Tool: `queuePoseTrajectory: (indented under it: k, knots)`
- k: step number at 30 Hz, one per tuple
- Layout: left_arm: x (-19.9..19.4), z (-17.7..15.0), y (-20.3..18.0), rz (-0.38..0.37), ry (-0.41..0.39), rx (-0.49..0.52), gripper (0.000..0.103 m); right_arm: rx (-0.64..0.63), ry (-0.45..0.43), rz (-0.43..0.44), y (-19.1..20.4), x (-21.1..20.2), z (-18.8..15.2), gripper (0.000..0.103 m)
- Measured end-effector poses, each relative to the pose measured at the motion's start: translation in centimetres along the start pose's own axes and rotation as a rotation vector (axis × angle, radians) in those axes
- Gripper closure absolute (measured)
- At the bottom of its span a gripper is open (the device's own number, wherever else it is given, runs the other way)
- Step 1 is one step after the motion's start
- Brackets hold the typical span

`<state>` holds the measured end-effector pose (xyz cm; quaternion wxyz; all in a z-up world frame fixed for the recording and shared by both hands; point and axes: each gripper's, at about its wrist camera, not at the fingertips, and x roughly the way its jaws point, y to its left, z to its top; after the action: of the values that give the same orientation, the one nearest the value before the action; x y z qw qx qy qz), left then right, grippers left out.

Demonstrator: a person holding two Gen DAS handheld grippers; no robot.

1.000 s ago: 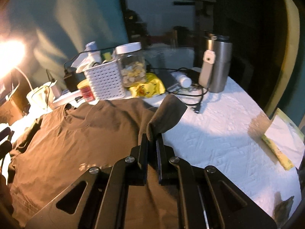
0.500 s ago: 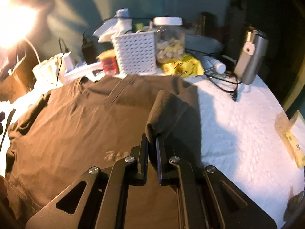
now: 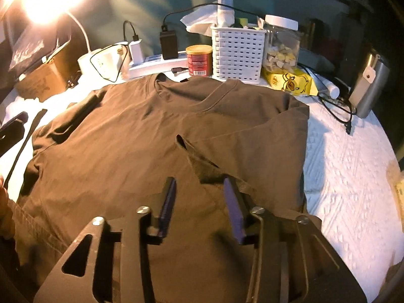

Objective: Fold small clothes
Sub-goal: 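Fold the sleeve inward across the shirt body with the right gripper, release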

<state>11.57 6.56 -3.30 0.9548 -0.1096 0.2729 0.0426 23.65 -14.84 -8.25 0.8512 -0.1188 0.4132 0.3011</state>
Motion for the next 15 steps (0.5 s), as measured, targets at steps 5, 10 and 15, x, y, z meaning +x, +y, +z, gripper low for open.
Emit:
queuePoseTrajectory:
  k: [5,10,15]
  knots:
    - [-0.8,-0.1,-1.3,-0.010,-0.011,0.020,0.000,0.038,-0.039,-0.032,-1.7,-2.1,-0.7,0.057]
    - [-0.8,-0.6,-2.8,-0.021,-0.001,0.039,0.000,0.111,-0.079,-0.088,-5.0,-4.5,-2.2,0.057]
    - [-0.8,-0.8,-4.5,-0.029,0.008,0.067,0.000,0.220,-0.043,-0.117,-8.5,-4.4,-4.1,0.057]
